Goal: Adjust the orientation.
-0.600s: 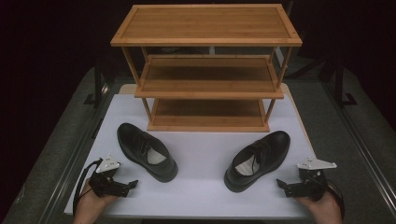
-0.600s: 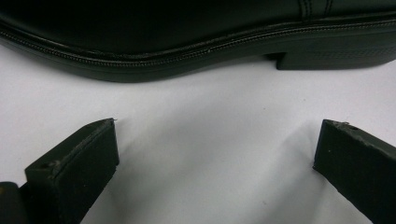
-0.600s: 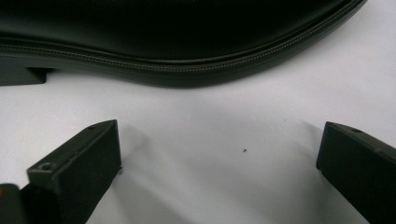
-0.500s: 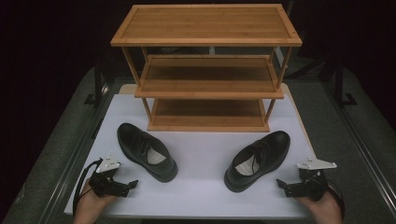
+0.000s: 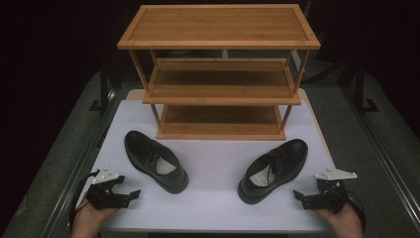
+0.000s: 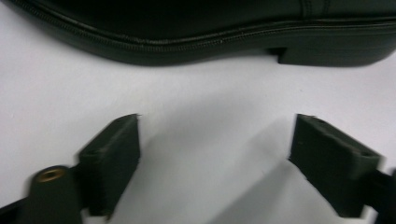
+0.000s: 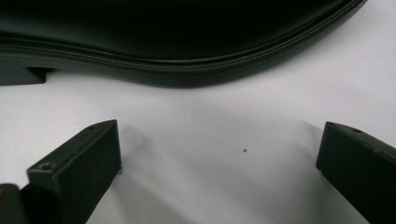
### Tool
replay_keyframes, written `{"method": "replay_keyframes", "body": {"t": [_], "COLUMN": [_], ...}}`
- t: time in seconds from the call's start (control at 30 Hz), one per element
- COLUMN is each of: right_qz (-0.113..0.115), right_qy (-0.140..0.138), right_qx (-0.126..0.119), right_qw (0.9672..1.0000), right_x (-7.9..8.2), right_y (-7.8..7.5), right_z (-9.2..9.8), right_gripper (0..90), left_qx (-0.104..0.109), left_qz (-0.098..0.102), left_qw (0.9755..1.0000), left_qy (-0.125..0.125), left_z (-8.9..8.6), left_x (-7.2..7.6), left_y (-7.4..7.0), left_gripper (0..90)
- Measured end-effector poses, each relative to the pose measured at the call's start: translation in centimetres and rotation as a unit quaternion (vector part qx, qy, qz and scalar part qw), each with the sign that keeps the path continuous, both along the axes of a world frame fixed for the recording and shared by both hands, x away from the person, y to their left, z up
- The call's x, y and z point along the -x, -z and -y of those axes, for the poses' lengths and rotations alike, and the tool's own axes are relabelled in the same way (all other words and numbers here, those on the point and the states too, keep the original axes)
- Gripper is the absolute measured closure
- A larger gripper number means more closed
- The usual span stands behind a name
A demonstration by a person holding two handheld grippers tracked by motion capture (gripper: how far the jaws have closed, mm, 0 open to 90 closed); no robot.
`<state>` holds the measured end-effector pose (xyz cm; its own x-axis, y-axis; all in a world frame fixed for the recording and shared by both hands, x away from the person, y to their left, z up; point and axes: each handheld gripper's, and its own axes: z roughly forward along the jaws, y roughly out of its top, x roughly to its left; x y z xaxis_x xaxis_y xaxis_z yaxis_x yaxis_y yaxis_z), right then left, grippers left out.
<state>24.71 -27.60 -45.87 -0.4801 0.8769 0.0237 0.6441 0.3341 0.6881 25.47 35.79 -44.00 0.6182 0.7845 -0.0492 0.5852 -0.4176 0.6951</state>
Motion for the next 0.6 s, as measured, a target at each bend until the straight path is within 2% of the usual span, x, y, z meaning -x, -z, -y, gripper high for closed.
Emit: {"method": "replay_keyframes", "body": {"t": [0.1,0.13,0.23,0.3,0.33,0.53,0.57,0.6], "right_qz": [0.0,0.0,0.0,0.0,0.0,0.001,0.001,0.001], "right_qy": [0.0,0.0,0.0,0.0,0.0,0.0,0.0,0.0], "right_qx": [0.0,0.001,0.001,0.001,0.001,0.001,0.001,0.001], "right_qw": [1.0,1.0,1.0,1.0,1.0,1.0,1.0,1.0], "right_x": [0.0,0.0,0.0,0.0,0.0,0.0,0.0,0.0], "right_y": [0.0,0.0,0.0,0.0,0.0,0.0,0.0,0.0], "right_z": [0.0,0.0,0.0,0.0,0.0,0.0,0.0,0.0], "right_gripper": [0.0,0.0,0.0,0.0,0.0,0.0,0.0,0.0], "left_qx": [0.003,0.006,0.008,0.011,0.016,0.026,0.026,0.018], "left_qz": [0.003,0.006,0.012,0.015,0.017,0.031,0.031,0.029], "left_qw": [1.0,0.9999,0.9998,0.9996,0.9995,0.9985,0.9985,0.9983], "left_qy": [-0.004,-0.011,-0.017,-0.02,-0.022,-0.038,-0.038,-0.047], "left_z": [-0.4,-0.7,-0.9,-1.1,-1.1,-0.9,-0.9,-0.9], "left_x": [0.3,0.5,0.5,0.5,0.4,-0.8,-0.8,-1.4], "left_y": [-0.4,-0.8,-1.3,-1.7,-1.9,-3.9,-3.9,-4.3], "left_gripper": [27.9,35.7,45.8,55.6,55.6,88.0,89.9,90.0]}}
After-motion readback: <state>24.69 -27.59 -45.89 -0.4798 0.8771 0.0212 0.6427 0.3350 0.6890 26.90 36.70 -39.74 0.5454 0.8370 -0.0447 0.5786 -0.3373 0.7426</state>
